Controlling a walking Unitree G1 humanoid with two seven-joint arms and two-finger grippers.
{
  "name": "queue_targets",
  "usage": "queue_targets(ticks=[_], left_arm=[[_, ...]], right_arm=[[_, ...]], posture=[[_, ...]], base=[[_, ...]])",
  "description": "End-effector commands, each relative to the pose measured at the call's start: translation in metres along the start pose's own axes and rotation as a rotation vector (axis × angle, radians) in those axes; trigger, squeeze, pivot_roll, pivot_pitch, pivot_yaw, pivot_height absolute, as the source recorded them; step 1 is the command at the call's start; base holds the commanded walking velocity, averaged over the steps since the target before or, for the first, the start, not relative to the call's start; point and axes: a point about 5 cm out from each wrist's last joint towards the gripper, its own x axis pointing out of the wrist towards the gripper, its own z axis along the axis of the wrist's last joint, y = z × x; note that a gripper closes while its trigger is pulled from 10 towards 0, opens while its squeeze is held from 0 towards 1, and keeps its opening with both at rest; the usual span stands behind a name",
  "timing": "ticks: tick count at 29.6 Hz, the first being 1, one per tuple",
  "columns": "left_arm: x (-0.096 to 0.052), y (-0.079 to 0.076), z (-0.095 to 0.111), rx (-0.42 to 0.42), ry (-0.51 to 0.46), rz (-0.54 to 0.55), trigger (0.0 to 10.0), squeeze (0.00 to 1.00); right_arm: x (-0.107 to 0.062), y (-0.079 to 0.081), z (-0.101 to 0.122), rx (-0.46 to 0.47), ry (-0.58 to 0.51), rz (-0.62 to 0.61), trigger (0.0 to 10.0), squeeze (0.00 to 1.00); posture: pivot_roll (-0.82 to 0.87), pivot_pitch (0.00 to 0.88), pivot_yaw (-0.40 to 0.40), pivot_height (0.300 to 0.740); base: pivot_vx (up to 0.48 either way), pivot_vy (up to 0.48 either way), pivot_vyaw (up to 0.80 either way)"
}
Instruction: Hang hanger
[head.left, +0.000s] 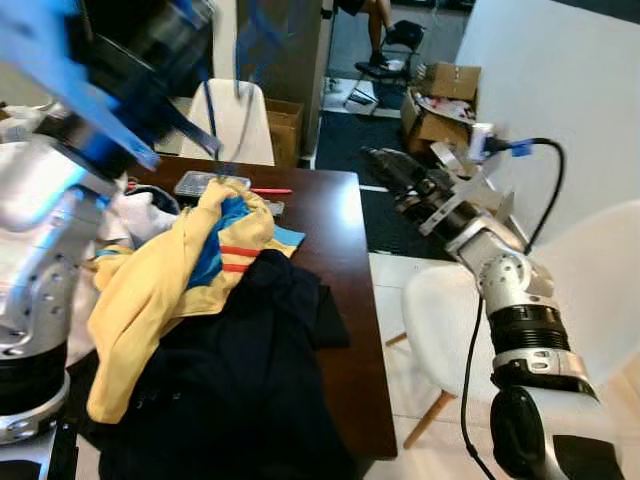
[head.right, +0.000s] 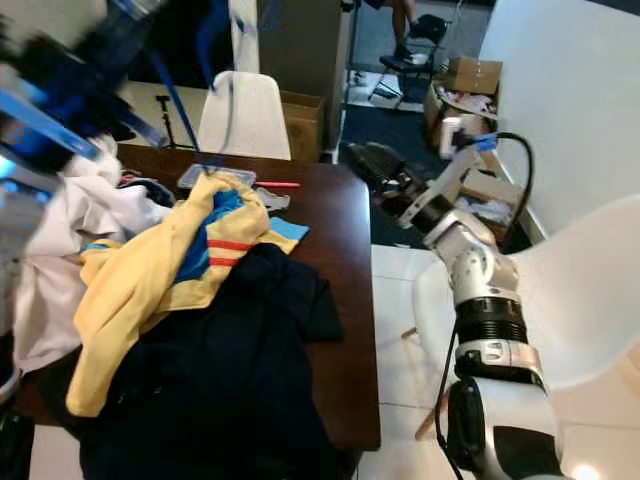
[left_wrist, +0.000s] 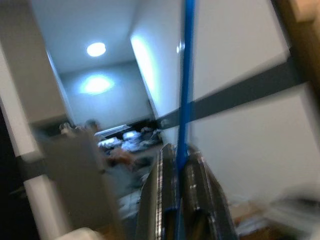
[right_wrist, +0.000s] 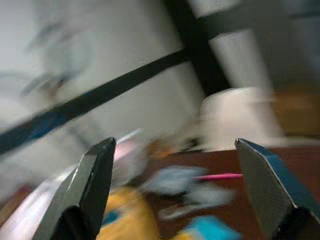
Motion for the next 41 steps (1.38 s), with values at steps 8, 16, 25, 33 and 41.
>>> queue_targets(ticks=[8,16,25,33,41], left_arm=[[-0.002,-0.039,-0.037,0.342,0.113,-0.027,10.0,0.0],[-0.015,-0.054,-0.063,0.335,0.224,0.033,10.0,0.0],[-0.022,-0.06,-0.079,0.368,0.298,0.004,10.0,0.0],[-0.028,-0.069,-0.09,0.423,0.315,-0.014,10.0,0.0],[-0.017,-0.068,-0.081,0.599,0.227,-0.019,10.0,0.0]], right_arm=[[-0.034,-0.036,-0.018,0.031,-0.012,-0.282,10.0,0.0],[-0.047,-0.039,-0.039,-0.062,0.085,-0.336,10.0,0.0],[-0.048,-0.03,-0.057,-0.07,0.156,-0.312,10.0,0.0],[-0.055,-0.03,-0.075,-0.082,0.195,-0.313,10.0,0.0],[-0.064,-0.032,-0.076,0.071,0.113,-0.31,10.0,0.0]], posture=[[0.07,0.037,-0.037,0.74],[0.07,0.042,-0.039,0.74],[0.06,0.048,-0.043,0.74],[0.06,0.049,-0.042,0.74],[0.05,0.038,-0.037,0.74]], base=[[0.0,0.0,-0.55],[0.0,0.0,-0.19],[-0.112,0.0,0.0],[-0.06,0.0,0.0],[-0.259,0.0,0.0]])
